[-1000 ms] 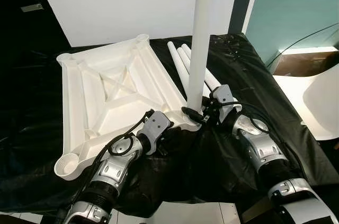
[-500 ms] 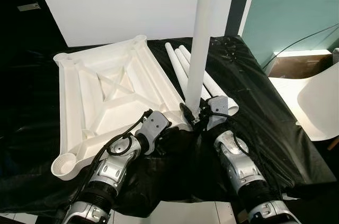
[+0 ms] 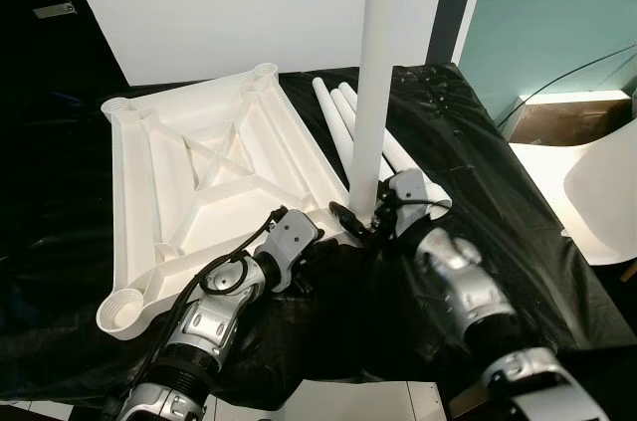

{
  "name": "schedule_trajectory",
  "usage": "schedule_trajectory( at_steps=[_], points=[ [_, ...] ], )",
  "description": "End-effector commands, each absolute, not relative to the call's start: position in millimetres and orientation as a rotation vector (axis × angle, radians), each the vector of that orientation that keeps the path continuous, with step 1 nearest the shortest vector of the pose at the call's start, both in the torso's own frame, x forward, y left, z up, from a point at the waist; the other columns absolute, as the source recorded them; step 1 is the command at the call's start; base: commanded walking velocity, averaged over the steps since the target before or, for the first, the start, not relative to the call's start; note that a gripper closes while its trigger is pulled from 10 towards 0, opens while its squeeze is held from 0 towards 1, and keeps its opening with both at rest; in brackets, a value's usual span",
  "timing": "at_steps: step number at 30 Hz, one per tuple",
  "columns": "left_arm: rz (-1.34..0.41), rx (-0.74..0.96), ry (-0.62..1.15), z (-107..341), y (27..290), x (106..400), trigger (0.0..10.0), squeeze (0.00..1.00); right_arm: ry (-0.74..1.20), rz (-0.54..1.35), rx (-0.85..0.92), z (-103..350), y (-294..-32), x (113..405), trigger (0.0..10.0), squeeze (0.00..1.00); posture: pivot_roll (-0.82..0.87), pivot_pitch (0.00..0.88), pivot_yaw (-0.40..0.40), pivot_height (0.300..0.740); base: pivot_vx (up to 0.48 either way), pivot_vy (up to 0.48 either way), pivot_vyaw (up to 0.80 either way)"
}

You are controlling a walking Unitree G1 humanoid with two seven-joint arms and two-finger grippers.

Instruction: Building children table

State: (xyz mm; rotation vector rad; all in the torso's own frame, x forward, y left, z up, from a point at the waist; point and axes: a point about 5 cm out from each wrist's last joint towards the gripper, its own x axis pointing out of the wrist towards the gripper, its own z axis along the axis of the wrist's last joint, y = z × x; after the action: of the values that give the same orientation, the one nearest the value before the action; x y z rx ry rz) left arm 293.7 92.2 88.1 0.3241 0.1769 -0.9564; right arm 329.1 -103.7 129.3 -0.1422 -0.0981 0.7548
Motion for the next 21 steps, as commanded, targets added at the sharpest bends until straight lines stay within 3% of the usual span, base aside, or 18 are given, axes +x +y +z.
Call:
schedule_trajectory(
  at_steps=[1, 8, 21],
  points=[
    [-1.003, 0.316, 0.322, 59, 92, 280, 10.0, 0.00, -0.069, 0.794, -0.131, 124, -100, 327, 10.0, 0.00, 0.00, 0.000, 0.014, 0.740, 0.000, 0.000, 0.00],
    [-1.010, 0.319, 0.319, 61, 90, 282, 10.0, 0.00, 0.032, 1.051, -0.269, 121, -111, 326, 10.0, 0.00, -0.01, 0.000, 0.020, 0.740, 0.000, 0.000, 0.00],
    [-1.013, 0.320, 0.319, 61, 90, 283, 10.0, 0.00, 0.044, 1.099, -0.406, 128, -125, 340, 10.0, 0.00, -0.01, 0.000, 0.023, 0.740, 0.000, 0.000, 0.00]
  ],
)
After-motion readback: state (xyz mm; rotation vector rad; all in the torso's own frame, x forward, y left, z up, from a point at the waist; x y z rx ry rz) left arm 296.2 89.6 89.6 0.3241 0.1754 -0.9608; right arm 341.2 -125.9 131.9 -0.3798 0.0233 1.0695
